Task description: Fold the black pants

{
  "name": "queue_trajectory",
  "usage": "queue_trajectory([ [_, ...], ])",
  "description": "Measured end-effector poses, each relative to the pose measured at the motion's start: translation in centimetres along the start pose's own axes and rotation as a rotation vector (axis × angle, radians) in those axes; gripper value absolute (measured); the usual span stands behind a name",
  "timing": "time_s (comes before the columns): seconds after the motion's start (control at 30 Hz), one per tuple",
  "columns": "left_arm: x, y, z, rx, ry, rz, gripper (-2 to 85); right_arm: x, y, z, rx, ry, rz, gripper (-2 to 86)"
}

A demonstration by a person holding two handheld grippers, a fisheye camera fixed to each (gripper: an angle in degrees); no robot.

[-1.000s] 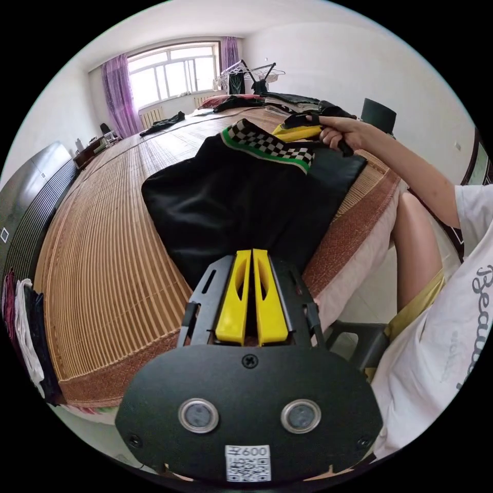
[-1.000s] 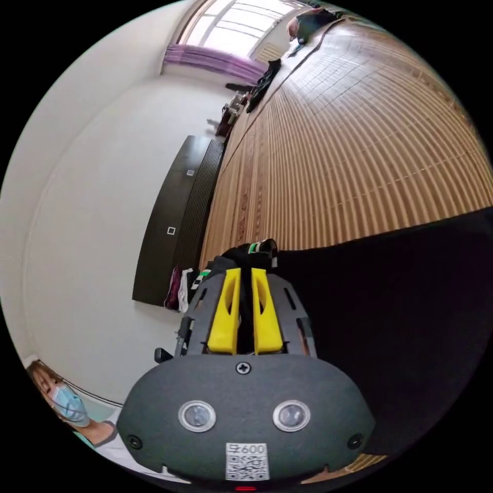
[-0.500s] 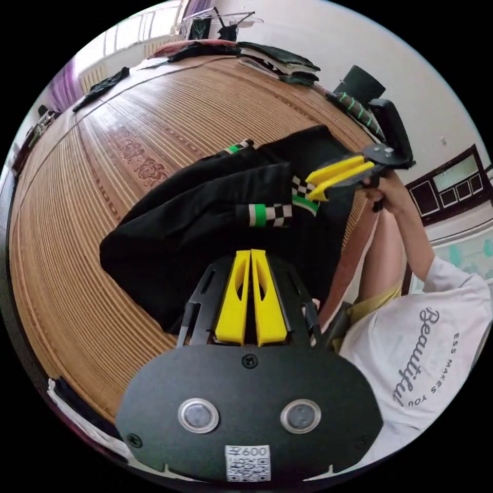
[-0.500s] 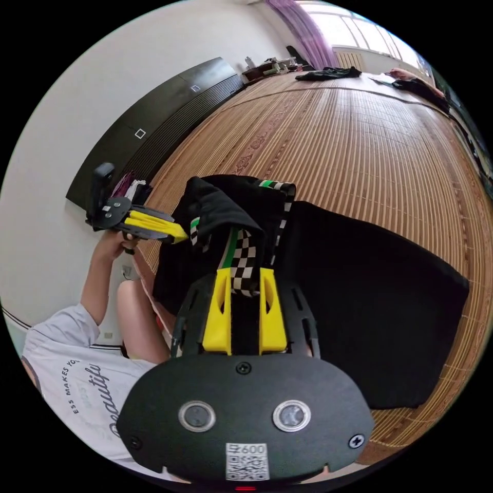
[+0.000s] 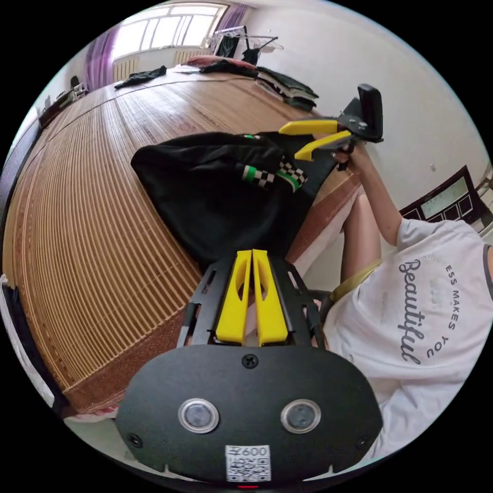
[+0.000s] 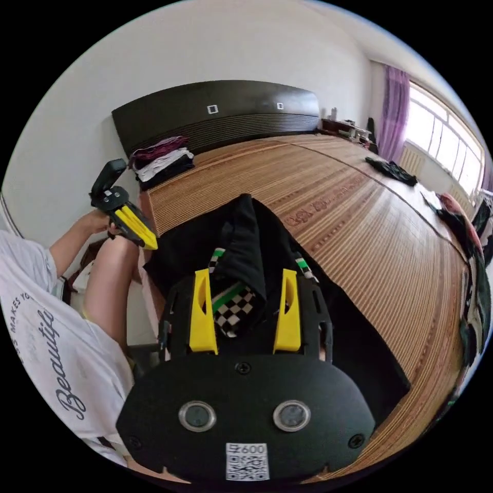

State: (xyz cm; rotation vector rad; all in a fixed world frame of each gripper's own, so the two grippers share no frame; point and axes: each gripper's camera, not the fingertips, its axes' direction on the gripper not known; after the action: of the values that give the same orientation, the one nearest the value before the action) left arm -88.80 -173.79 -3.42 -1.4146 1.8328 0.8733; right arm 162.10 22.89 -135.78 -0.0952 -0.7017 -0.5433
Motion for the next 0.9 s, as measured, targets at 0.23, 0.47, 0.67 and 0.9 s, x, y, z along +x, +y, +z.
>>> queue_trajectory([
  [0.23,-1.0,0.7,-1.7,0.115,0.039,-0.013,0.4,-7.9,-4.5,7.8,-0.243,0.250,-0.238,11.1],
  [0.47,-4.5,7.6,-2.4,0.146,0.028,-0.132,0.2,7.0,-2.5,0.2,0.063,-0.177,0.494,1.5],
  [0.67,-7.2,10.6,-6.2,0.251,0.252,-0.178,0.1,14.0,2.6,-1.6,0.242,-0.339,0.886,6.9],
  [0.9,-5.7,11.2,-12.3,0.465,0.216,-0.168,0.2,4.7,-4.0,-7.5,0.285,-0.011,0.521,3.4],
])
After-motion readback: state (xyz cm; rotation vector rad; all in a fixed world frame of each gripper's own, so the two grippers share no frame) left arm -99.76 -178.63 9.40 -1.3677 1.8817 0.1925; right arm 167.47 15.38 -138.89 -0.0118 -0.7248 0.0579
